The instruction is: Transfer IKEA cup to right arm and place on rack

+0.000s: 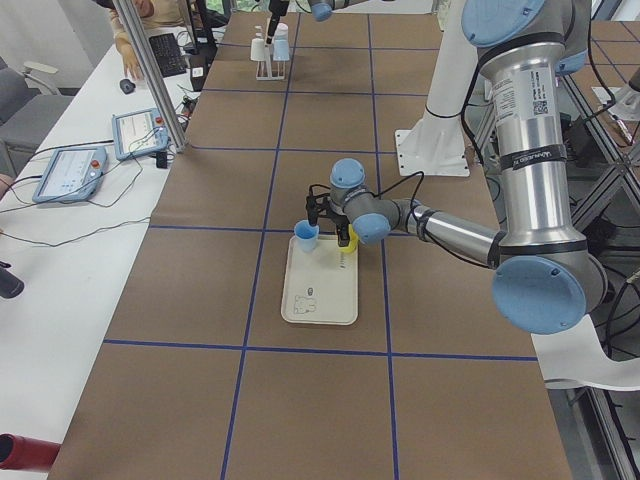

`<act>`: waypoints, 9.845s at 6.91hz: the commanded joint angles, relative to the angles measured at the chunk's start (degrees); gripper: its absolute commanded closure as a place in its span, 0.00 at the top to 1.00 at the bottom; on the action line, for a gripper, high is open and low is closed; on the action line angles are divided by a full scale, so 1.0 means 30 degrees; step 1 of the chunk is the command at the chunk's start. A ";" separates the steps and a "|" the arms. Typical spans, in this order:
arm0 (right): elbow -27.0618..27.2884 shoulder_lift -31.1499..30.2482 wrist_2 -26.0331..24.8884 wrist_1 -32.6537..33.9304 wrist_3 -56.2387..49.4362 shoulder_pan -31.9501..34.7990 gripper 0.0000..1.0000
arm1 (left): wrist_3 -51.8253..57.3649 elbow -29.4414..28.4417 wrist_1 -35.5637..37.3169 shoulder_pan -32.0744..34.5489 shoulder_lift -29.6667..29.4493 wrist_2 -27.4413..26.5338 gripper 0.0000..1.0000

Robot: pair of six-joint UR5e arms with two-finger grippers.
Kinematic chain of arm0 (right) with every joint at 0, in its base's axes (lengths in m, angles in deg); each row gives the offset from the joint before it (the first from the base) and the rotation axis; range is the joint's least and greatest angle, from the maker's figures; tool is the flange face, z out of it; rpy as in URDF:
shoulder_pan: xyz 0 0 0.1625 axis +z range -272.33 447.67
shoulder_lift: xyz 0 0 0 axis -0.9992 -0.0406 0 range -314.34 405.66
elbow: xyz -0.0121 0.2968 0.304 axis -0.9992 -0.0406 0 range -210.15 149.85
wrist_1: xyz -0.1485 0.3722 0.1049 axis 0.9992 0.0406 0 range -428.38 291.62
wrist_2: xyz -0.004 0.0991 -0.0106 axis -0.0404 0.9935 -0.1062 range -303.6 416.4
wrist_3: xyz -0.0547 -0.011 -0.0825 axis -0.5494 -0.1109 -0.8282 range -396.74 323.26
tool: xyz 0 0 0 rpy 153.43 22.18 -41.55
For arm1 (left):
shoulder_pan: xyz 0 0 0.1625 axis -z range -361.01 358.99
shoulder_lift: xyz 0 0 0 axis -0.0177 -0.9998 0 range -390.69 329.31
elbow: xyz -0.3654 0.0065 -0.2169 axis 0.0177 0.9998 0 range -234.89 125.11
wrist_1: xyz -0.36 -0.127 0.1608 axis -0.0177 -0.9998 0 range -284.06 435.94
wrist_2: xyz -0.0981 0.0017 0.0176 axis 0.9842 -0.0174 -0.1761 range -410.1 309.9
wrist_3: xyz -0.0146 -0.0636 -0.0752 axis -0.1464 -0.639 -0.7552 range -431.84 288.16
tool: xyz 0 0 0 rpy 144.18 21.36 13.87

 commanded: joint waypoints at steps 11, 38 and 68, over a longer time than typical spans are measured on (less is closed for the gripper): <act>0.1275 0.0290 -0.0436 -0.0029 0.2450 -0.1973 1.00 | -0.0524 0.3154 0.0043 0.2298 0.1480 0.0791 0.00; 0.2571 0.1697 -0.3808 -2.6250 2.5460 -1.2119 0.00 | -1.9686 -0.5403 -2.4508 -0.8894 -1.2564 -1.2334 0.38; -0.7654 0.2283 0.4102 -0.0644 -0.6592 0.4874 0.00 | -1.9104 -0.6164 -2.4010 -0.7019 -1.1275 -1.2305 0.83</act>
